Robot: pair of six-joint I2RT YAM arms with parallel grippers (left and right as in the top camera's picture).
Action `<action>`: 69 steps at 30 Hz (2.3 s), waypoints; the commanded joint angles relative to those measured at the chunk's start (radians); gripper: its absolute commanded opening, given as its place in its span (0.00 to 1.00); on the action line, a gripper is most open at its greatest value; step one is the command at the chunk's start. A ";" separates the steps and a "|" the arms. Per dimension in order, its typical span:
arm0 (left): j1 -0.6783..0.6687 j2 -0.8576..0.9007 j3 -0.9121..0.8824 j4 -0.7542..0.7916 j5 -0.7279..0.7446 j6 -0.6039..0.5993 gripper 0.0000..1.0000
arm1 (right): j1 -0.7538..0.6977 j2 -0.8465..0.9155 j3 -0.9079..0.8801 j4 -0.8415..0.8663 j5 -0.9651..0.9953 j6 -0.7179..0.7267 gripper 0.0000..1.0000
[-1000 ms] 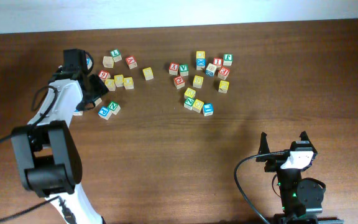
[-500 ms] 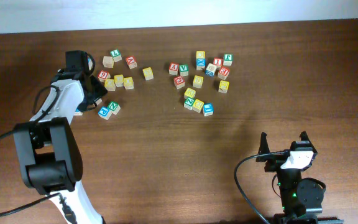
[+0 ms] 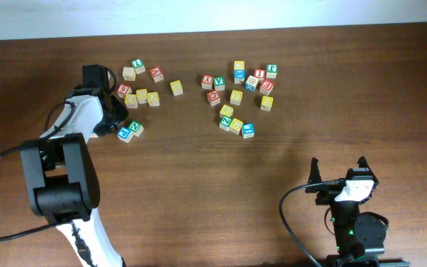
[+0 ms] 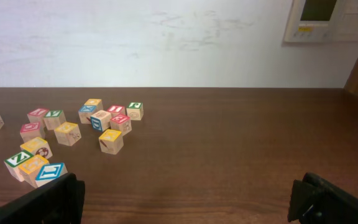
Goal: Spell out RSS
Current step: 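Lower the left gripper onto the green R block and close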
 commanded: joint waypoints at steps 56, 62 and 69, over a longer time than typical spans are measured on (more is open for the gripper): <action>-0.010 -0.043 0.059 -0.086 -0.005 0.024 0.55 | 0.006 -0.008 -0.007 -0.007 -0.005 0.002 0.98; -0.010 -0.003 0.059 -0.081 -0.004 0.079 0.55 | 0.006 -0.008 -0.007 -0.007 -0.005 0.002 0.98; -0.003 0.023 0.059 -0.073 -0.005 0.079 0.55 | 0.006 -0.008 -0.007 -0.007 -0.005 0.002 0.98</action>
